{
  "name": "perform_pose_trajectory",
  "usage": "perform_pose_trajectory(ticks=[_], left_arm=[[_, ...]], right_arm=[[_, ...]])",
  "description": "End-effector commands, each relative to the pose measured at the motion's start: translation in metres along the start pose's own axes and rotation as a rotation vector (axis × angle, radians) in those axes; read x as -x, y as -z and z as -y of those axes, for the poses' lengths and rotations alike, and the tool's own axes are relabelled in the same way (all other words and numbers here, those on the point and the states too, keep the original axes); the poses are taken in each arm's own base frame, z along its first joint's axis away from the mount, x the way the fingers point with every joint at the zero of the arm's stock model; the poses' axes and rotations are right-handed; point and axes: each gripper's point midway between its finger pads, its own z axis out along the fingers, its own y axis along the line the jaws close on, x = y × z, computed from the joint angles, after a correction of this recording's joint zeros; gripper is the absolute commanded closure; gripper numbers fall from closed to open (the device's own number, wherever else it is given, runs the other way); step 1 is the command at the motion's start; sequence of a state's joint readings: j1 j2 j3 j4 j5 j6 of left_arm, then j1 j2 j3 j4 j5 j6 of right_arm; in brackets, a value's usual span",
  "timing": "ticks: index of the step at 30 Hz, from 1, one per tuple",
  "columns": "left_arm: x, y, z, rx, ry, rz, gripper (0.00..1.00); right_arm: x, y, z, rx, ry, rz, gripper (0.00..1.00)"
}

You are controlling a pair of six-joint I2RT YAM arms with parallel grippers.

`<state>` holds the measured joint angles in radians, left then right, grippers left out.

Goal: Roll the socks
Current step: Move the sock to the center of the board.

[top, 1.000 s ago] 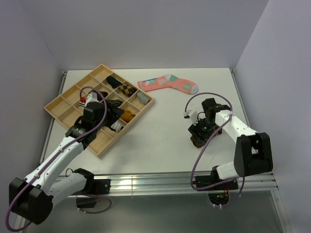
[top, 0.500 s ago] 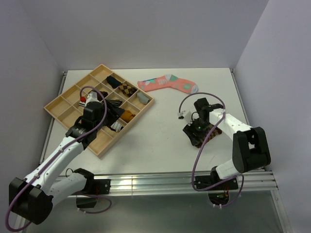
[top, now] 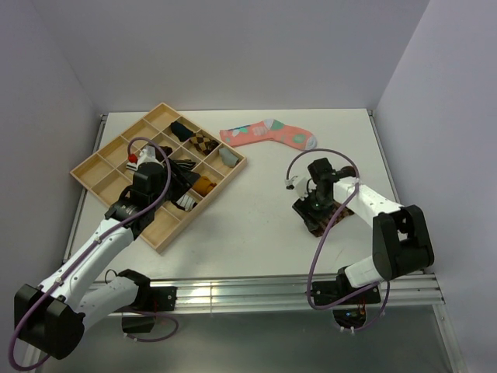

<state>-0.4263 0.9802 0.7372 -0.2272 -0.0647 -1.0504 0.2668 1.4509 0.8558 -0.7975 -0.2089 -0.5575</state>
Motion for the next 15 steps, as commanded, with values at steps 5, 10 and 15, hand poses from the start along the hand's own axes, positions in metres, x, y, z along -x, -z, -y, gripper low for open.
perform_pose_trajectory(ticks=[5, 10, 15], left_arm=[[0.0, -0.001, 0.009, -0.044, -0.02, 0.0, 0.47], [0.001, 0.001, 0.009, -0.04, -0.023, 0.003, 0.47], [0.0, -0.001, 0.008, -0.037, -0.023, 0.0, 0.47]], right_arm=[[0.007, 0.005, 0.001, -0.022, -0.007, 0.032, 0.39], [-0.001, -0.003, -0.006, 0.029, -0.005, -0.012, 0.38], [-0.005, -0.007, -0.013, 0.032, 0.014, -0.034, 0.39]])
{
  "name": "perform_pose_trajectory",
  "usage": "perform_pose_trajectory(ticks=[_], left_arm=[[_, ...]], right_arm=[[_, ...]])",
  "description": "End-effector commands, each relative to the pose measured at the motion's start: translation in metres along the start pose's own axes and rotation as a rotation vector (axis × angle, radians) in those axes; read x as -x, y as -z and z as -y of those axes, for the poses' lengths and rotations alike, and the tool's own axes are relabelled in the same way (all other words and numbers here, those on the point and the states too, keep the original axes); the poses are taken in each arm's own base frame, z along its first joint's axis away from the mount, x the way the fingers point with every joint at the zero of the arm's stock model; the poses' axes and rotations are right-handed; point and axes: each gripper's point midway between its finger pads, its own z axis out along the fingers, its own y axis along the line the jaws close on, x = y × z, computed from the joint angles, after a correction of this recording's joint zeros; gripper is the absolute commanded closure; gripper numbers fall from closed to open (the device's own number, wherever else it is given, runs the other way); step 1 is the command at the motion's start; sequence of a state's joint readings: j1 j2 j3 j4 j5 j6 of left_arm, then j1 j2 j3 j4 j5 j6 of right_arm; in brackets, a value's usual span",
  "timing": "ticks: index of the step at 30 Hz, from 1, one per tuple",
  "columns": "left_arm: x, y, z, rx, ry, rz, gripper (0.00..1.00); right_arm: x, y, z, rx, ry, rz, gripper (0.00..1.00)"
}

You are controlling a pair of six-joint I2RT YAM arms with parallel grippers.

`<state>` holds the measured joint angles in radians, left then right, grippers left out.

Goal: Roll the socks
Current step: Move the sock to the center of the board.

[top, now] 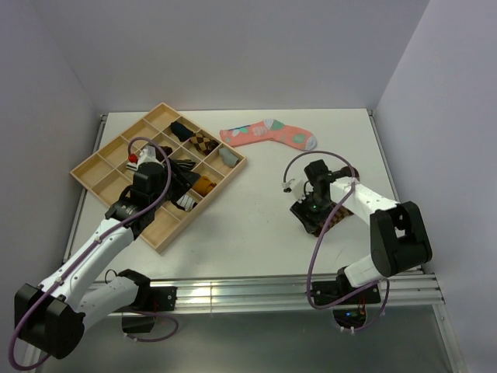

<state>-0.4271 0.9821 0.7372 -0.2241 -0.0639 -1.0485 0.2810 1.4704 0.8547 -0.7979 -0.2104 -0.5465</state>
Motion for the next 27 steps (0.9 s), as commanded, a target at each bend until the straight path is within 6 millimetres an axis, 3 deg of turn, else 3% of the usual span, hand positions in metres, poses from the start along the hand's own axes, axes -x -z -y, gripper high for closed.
perform_pose_trajectory(ticks=[1, 6, 14, 18, 27], left_arm=[[0.0, -0.001, 0.008, -0.036, -0.021, -0.001, 0.47], [-0.002, -0.003, 0.006, -0.035, -0.02, -0.007, 0.47], [-0.003, -0.005, 0.005, -0.032, -0.024, -0.011, 0.47], [-0.005, -0.007, 0.004, -0.031, -0.025, -0.019, 0.48], [-0.007, -0.009, 0.003, -0.027, -0.028, -0.026, 0.48]], right_arm=[[-0.003, -0.004, -0.013, 0.02, 0.03, -0.018, 0.39], [-0.001, -0.006, -0.012, -0.034, 0.036, -0.022, 0.4], [-0.012, -0.014, 0.014, -0.203, 0.005, -0.076, 0.46], [-0.013, -0.017, 0.014, -0.22, 0.019, -0.08, 0.52], [-0.002, -0.009, 0.004, -0.252, 0.061, -0.051, 0.54]])
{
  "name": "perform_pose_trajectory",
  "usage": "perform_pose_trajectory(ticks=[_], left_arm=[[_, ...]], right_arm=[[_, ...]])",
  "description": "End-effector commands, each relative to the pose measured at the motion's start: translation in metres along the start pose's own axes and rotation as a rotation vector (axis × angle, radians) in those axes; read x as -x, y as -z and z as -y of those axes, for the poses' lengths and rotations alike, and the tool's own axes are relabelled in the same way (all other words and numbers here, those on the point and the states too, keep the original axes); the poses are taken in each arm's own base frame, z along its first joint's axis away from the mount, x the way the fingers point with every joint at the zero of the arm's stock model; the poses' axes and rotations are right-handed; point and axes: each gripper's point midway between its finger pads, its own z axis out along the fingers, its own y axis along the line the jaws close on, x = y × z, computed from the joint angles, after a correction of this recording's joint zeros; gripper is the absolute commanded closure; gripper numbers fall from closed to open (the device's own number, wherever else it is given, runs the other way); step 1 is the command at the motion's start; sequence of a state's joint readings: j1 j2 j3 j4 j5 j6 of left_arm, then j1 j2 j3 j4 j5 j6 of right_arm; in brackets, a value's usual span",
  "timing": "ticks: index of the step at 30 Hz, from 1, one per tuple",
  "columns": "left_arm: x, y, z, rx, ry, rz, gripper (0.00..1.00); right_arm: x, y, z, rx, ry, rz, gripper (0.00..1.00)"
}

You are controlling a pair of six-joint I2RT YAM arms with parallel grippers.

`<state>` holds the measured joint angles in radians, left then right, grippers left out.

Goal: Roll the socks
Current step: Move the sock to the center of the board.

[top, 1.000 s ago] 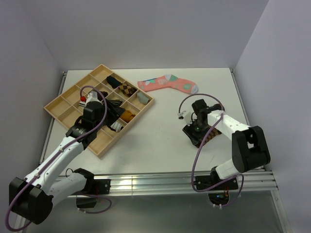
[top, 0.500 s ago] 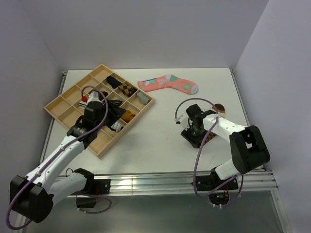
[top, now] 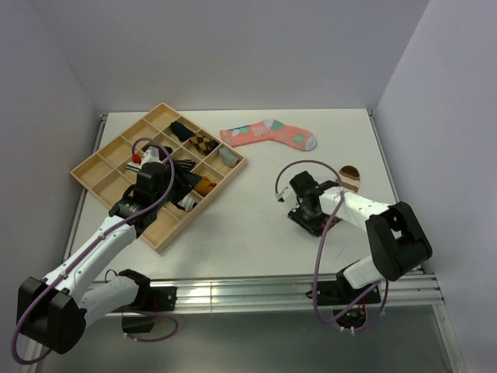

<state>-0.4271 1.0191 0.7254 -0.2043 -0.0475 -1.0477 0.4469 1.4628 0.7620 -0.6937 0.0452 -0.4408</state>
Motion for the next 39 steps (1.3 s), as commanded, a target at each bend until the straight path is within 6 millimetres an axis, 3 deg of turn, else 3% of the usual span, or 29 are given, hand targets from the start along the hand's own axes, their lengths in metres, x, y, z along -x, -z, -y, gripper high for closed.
perform_pose_trajectory(ticks=[1, 9, 12, 18, 21, 22, 24, 28, 31, 35, 39], left_arm=[[0.0, 0.0, 0.008, -0.039, -0.027, 0.0, 0.48], [-0.001, -0.002, 0.007, -0.035, -0.029, -0.008, 0.48], [-0.002, -0.002, 0.005, -0.035, -0.025, -0.005, 0.49], [-0.002, 0.0, 0.002, -0.035, -0.011, 0.004, 0.5], [0.0, 0.004, 0.001, -0.028, -0.014, 0.009, 0.51], [0.002, 0.008, 0.003, -0.034, -0.018, 0.019, 0.5], [0.004, 0.013, 0.001, -0.023, -0.022, 0.028, 0.5], [0.005, 0.021, 0.004, -0.031, -0.036, 0.028, 0.5], [0.005, 0.024, 0.001, -0.033, -0.035, 0.036, 0.51], [-0.002, 0.022, -0.003, -0.051, -0.032, 0.022, 0.53], [-0.016, 0.011, -0.013, -0.06, -0.039, -0.001, 0.64]], right_arm=[[0.008, 0.007, 0.002, -0.043, -0.003, 0.038, 0.55], [0.011, 0.005, 0.0, -0.041, 0.004, 0.027, 0.75], [0.023, 0.006, 0.003, -0.044, 0.001, 0.062, 0.8], [0.091, 0.011, 0.002, 0.0, 0.039, 0.155, 0.89], [0.123, 0.011, -0.018, 0.012, 0.108, 0.192, 0.91], [0.131, 0.012, -0.038, 0.024, 0.164, 0.204, 0.91], [0.14, 0.01, -0.058, 0.038, 0.211, 0.208, 0.91], [0.133, 0.006, -0.106, 0.137, 0.327, 0.174, 0.92], [0.115, 0.013, -0.139, 0.28, 0.393, 0.148, 0.92], [0.092, 0.036, -0.162, 0.457, 0.438, 0.126, 0.92], [0.086, 0.048, -0.167, 0.583, 0.415, 0.103, 0.94]])
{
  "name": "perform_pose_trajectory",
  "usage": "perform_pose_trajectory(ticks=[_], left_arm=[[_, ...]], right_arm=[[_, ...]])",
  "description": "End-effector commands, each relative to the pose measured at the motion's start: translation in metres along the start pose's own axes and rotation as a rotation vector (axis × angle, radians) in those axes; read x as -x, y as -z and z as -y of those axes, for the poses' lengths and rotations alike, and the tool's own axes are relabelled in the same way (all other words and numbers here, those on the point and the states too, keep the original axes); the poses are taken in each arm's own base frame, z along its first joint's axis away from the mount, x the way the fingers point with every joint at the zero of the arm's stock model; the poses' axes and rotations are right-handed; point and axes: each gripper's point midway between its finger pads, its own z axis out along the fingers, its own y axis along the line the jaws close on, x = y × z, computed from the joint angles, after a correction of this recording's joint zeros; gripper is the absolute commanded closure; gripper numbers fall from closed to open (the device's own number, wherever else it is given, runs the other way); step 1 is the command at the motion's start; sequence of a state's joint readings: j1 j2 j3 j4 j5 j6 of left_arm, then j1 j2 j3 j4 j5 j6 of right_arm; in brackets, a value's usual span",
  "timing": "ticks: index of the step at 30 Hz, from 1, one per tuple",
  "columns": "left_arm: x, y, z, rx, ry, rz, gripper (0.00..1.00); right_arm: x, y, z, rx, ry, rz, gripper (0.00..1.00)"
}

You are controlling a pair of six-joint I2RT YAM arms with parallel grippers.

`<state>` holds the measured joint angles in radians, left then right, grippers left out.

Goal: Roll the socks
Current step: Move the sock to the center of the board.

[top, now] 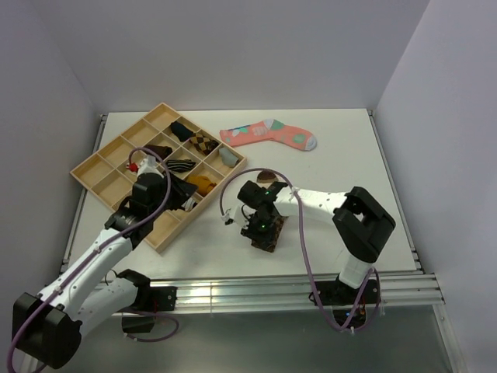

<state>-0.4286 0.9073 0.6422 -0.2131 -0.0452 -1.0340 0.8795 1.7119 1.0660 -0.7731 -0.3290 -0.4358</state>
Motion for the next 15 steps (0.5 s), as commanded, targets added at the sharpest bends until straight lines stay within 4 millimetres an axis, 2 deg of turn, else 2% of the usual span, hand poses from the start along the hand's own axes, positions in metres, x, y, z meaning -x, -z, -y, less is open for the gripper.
perform_pose_trajectory(ticks=[1, 2, 3, 4, 5, 6, 7, 8, 9, 10, 11, 12, 15], left_arm=[[-0.01, -0.006, 0.008, -0.084, -0.029, 0.001, 0.65], [-0.014, -0.007, 0.013, -0.12, -0.035, -0.002, 0.66], [-0.023, -0.009, 0.009, -0.142, -0.045, -0.01, 0.7], [-0.027, -0.007, 0.023, -0.21, -0.058, -0.002, 0.72], [-0.033, -0.007, 0.025, -0.23, -0.069, -0.006, 0.74], [-0.044, -0.009, 0.017, -0.23, -0.092, -0.02, 0.78], [-0.056, -0.007, 0.023, -0.266, -0.111, -0.037, 0.79], [-0.058, -0.006, 0.029, -0.302, -0.117, -0.016, 0.81], [-0.07, -0.008, 0.018, -0.307, -0.132, -0.028, 0.82], [-0.083, -0.004, 0.02, -0.338, -0.142, -0.049, 0.82], [-0.082, 0.001, 0.033, -0.417, -0.13, -0.025, 0.83], [-0.094, 0.0, 0.019, -0.416, -0.145, -0.043, 0.84], [-0.111, 0.004, 0.02, -0.486, -0.183, -0.048, 0.84]], right_arm=[[0.002, 0.018, -0.02, 0.172, -0.021, 0.036, 0.94], [0.001, 0.019, -0.021, 0.206, -0.031, 0.038, 0.95], [0.0, 0.02, -0.016, 0.227, -0.06, 0.046, 0.94], [-0.004, 0.019, -0.016, 0.265, -0.082, 0.027, 0.95], [-0.004, 0.019, -0.015, 0.295, -0.095, 0.027, 0.95], [-0.003, 0.019, -0.015, 0.329, -0.102, 0.036, 0.95], [-0.004, 0.016, -0.008, 0.342, -0.129, 0.031, 0.94], [-0.006, 0.016, -0.008, 0.359, -0.149, 0.024, 0.95], [-0.005, 0.015, -0.008, 0.38, -0.153, 0.027, 0.95], [-0.006, 0.013, -0.004, 0.398, -0.173, 0.021, 0.95], [-0.007, 0.013, -0.005, 0.421, -0.177, 0.014, 0.95], [-0.007, 0.013, -0.005, 0.438, -0.188, 0.012, 0.95], [-0.006, 0.011, 0.0, 0.473, -0.22, 0.0, 0.94]])
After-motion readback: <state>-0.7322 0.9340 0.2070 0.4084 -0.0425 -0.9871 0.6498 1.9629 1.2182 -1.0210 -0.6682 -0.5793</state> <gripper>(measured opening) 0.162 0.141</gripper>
